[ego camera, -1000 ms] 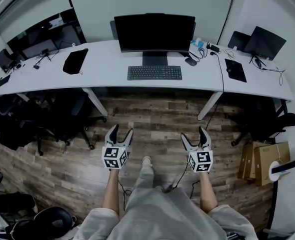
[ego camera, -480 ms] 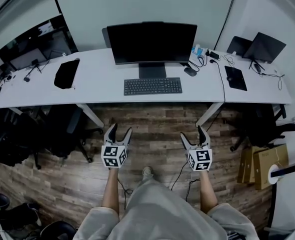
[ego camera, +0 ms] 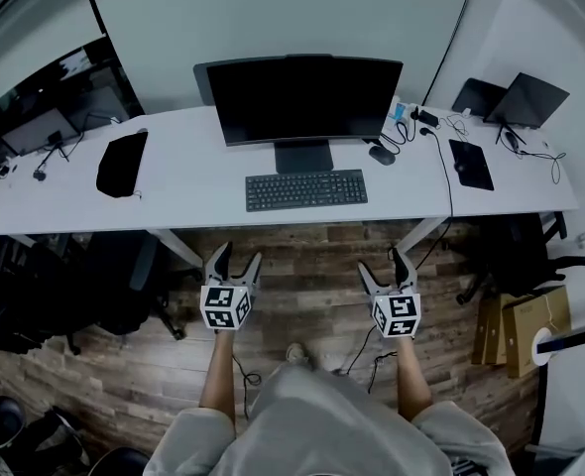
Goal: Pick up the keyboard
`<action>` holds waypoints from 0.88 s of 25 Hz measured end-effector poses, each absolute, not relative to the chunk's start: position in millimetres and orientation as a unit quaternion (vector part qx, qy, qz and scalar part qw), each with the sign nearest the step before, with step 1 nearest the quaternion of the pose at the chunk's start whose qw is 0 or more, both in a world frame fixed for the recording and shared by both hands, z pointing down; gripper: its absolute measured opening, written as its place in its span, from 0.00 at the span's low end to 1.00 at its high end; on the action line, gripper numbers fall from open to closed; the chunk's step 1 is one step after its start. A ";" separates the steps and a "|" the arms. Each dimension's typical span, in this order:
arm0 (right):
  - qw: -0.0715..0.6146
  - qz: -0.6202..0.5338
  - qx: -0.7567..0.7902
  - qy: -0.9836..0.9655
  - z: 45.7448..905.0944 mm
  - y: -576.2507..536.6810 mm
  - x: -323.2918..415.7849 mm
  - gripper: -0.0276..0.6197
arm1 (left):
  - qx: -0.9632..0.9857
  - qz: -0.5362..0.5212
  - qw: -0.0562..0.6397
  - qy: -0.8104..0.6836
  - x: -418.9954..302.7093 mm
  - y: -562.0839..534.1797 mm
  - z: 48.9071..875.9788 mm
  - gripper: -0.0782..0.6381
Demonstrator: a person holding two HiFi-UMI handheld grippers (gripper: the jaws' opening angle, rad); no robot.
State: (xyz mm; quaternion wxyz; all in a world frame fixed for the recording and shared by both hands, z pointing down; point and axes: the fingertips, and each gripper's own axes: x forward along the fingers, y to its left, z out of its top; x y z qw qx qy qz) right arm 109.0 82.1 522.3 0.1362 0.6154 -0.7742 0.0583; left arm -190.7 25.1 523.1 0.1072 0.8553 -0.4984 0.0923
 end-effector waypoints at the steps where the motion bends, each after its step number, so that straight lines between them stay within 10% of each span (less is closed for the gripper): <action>1: 0.136 0.059 0.617 -0.773 523.0 76.5 107.6 0.61 | 0.856 0.093 0.108 -0.497 -192.3 17.8 524.8 0.48; 22: 0.142 0.075 0.630 -0.760 544.6 18.6 118.1 0.59 | 0.860 0.104 0.120 -0.486 -187.4 -49.6 546.3 0.48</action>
